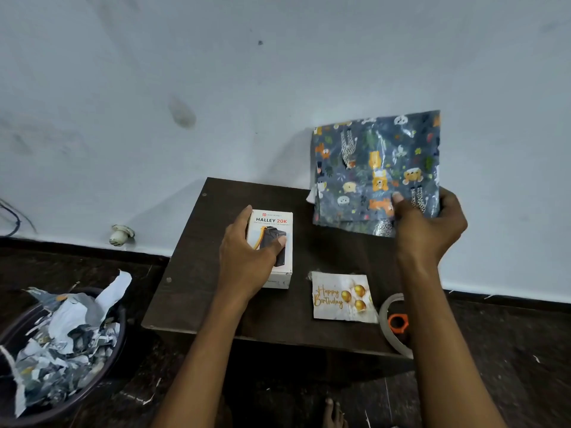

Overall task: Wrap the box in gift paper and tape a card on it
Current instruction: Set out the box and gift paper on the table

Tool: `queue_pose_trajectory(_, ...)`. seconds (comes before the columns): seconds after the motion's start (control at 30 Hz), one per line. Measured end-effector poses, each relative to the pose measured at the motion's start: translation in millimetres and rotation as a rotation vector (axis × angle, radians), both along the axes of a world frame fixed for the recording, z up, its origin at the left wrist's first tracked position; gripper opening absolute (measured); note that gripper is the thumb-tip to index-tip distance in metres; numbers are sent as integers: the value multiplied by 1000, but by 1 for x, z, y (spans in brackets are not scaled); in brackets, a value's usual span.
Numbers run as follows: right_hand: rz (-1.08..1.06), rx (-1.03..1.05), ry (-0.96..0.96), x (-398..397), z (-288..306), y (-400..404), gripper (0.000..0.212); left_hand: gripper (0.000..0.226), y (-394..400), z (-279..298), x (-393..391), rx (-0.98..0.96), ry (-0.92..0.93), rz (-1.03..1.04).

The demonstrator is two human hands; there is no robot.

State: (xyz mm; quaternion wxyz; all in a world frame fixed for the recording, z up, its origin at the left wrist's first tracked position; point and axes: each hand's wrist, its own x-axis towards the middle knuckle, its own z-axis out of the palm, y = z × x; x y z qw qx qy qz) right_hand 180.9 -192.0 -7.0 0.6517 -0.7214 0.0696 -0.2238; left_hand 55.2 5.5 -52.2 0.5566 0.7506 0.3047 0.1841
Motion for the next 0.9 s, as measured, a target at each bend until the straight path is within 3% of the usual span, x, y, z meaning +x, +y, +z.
queue_pose_trajectory(0.17, 84, 371, 6, -10, 24, 21, 37, 64, 0, 9, -2, -81, -214, 101)
queue_pose_trajectory(0.27, 223, 561, 127, -23, 25, 43, 40, 76, 7, 23, -5, -360, -482, 22)
queue_pose_trajectory(0.37, 325, 613, 233, -39, 22, 64, 41, 90, 19, 26, -9, -654, -633, -160)
queue_pose_trajectory(0.43, 372, 598, 290, -51, 17, 76, 38, 78, 24, 25, -13, -747, -664, -257)
queue_pose_trajectory(0.53, 438, 518, 333, -70, 5, 93, 34, 71, 21, 30, -20, -806, -665, -232)
queue_pose_trajectory(0.73, 643, 145, 234, -89, -14, 100, 23, 33, 17, 34, -21, -746, -515, 104)
queue_pose_trajectory(0.9, 645, -104, 194, -84, -22, 76, 44, 13, 29, 30, -18, -764, -452, 217)
